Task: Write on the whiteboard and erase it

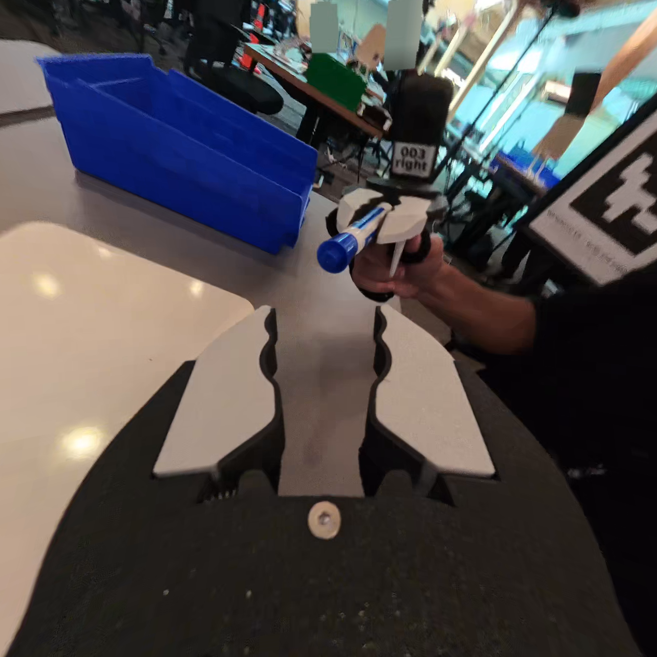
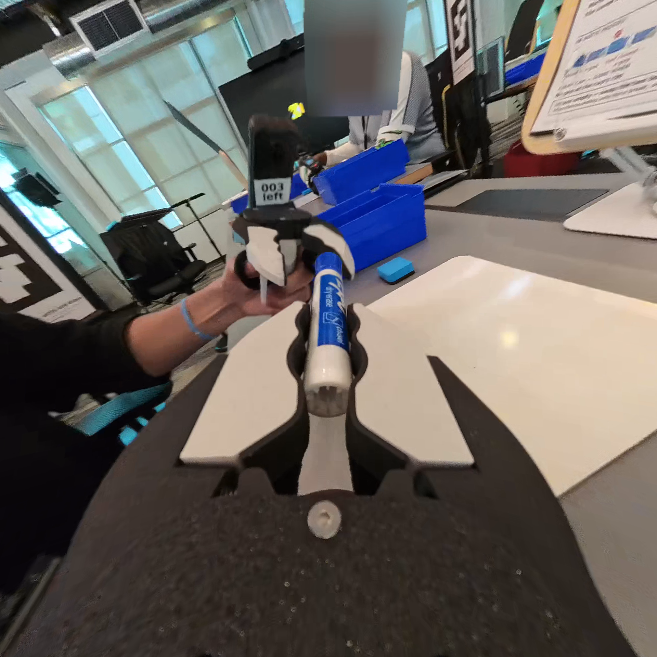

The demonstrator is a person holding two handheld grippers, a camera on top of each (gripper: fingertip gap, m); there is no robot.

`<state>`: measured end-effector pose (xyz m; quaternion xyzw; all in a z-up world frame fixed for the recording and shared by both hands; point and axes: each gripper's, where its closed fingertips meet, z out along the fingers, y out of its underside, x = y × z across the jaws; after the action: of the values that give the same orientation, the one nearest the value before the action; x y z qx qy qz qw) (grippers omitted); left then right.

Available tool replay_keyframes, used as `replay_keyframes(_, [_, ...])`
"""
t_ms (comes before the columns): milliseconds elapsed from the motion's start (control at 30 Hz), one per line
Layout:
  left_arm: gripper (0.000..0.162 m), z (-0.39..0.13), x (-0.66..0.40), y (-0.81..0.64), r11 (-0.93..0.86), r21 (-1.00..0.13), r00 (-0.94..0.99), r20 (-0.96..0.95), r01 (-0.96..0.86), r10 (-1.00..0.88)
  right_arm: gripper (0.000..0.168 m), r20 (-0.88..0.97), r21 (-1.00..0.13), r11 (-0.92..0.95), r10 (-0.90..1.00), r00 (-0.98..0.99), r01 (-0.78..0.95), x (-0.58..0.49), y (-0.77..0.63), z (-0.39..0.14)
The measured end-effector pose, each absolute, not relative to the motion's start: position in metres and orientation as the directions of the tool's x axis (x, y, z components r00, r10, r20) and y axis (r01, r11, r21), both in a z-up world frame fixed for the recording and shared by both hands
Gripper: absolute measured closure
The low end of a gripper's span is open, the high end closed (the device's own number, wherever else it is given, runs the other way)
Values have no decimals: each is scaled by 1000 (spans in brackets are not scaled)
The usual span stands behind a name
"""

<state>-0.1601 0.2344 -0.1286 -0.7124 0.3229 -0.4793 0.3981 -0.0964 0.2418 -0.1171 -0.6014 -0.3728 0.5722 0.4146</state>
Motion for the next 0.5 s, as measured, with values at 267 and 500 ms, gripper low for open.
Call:
replay_keyframes(267, [121, -114, -140, 213, -233, -951, 144, 206, -203, -968, 149, -460, -888, -459, 885, -79, 30, -115, 222, -115])
replay_keyframes(500, [143, -121, -143, 213, -146, -969, 174, 112, -199, -978, 148, -480, -877, -479, 868, -130, 36, -121, 215, -118])
